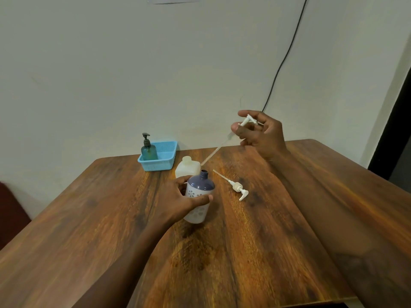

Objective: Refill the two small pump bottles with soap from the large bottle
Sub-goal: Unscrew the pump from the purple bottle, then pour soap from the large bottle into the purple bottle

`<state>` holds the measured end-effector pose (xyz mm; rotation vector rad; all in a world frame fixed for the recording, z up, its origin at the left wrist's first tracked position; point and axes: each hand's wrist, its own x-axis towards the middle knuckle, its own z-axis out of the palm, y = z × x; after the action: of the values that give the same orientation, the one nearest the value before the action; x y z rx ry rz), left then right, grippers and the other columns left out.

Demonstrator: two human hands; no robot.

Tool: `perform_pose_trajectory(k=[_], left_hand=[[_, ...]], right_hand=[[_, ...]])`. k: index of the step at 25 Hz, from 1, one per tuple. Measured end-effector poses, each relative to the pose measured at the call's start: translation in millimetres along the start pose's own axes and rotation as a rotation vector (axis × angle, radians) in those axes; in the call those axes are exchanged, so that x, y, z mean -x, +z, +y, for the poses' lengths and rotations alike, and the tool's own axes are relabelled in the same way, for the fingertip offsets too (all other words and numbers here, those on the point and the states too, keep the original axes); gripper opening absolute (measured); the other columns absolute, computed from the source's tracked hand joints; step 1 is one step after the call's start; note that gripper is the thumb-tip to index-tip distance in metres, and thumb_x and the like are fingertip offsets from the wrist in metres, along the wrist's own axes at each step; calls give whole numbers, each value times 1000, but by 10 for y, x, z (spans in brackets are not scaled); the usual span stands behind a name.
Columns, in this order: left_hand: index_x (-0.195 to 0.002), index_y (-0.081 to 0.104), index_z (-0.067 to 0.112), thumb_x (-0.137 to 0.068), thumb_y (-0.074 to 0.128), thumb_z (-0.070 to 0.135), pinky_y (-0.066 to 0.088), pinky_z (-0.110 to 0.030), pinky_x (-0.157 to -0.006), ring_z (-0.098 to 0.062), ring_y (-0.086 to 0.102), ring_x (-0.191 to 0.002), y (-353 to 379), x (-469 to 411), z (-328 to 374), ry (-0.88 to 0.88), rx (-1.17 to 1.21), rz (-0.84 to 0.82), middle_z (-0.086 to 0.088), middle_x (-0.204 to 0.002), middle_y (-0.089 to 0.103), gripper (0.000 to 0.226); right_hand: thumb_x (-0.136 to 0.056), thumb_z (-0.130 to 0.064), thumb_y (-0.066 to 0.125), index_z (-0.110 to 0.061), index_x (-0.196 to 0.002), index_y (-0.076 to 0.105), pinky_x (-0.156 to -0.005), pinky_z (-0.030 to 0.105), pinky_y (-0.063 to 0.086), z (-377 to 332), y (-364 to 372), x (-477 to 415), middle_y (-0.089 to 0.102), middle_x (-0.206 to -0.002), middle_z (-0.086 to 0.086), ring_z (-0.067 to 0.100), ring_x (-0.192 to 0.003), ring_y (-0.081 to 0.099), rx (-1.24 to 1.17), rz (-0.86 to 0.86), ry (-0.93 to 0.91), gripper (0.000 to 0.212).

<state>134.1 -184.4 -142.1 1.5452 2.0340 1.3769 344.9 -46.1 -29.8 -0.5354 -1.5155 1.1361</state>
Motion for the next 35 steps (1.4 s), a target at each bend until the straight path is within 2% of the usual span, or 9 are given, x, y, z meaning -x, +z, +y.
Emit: perform_pose_trajectory(k=[4,8,14,21,25,27,29,31,35], left_hand=[[-135,66,24,-69,94,46,53,-17,-76,-4,68,-102,37,60,-25,-4,75,31,9,-122,72,75],[-132,65,29,-65,93,50,56,-16,-81,-2,68,-107,98,111,19,41,148,92,12,-122,70,76],[-132,64,30,-69,94,44,55,-11,-78,13,62,-102,86,173,22,53,154,101,17,-121,68,72],[-136,65,27,-67,95,47,59,-18,-86,8,65,-108,23,186,-101,46,178,103,15,-127,70,77],[-138,64,29,-66,95,53,61,-27,-92,1,67,-114,23,176,-184,43,172,96,13,-130,71,82],[-141,62,28,-66,94,53,58,-21,-89,0,66,-115,5,182,-190,35,168,81,14,-133,69,85],[-142,61,27,-66,93,50,54,-13,-84,3,64,-113,-10,192,-189,29,178,73,14,-131,67,85],[-140,62,27,-65,93,50,54,-11,-81,7,63,-112,-29,210,-187,38,202,78,14,-130,68,85],[-137,63,36,-58,91,67,59,-21,-91,4,66,-114,-143,258,-297,24,216,81,18,-129,70,89]], right_hand=[[-81,-17,88,-19,-119,74,-76,37,65,-16,-256,-35,76,-94,6,20,-79,73,-85,95,58,41],[-78,-9,88,-14,-109,78,-71,32,65,356,-198,150,78,-100,10,22,-83,78,240,-14,189,33],[-77,-26,86,-22,-83,75,-56,22,56,1004,5,395,72,-74,-8,7,-64,70,722,-52,162,12],[-76,-23,85,-23,-78,76,-59,18,51,1408,82,466,72,-79,-7,7,-74,69,857,-179,251,9],[-74,-20,85,-21,-74,76,-62,25,61,1492,119,471,73,-77,-5,9,-67,71,855,-205,356,9],[-74,-24,85,-21,-74,76,-67,33,65,1523,132,476,73,-75,-5,9,-64,72,866,-208,368,9],[-78,-31,85,-21,-82,78,-70,34,65,1472,165,491,75,-81,-5,9,-68,71,879,-175,323,13],[-81,-34,84,-21,-103,78,-81,33,62,1363,220,467,75,-101,-8,10,-88,70,785,-161,234,27],[-75,-31,90,-28,-148,49,-112,43,45,1133,410,284,51,-154,-1,20,-141,47,414,-428,228,84]])
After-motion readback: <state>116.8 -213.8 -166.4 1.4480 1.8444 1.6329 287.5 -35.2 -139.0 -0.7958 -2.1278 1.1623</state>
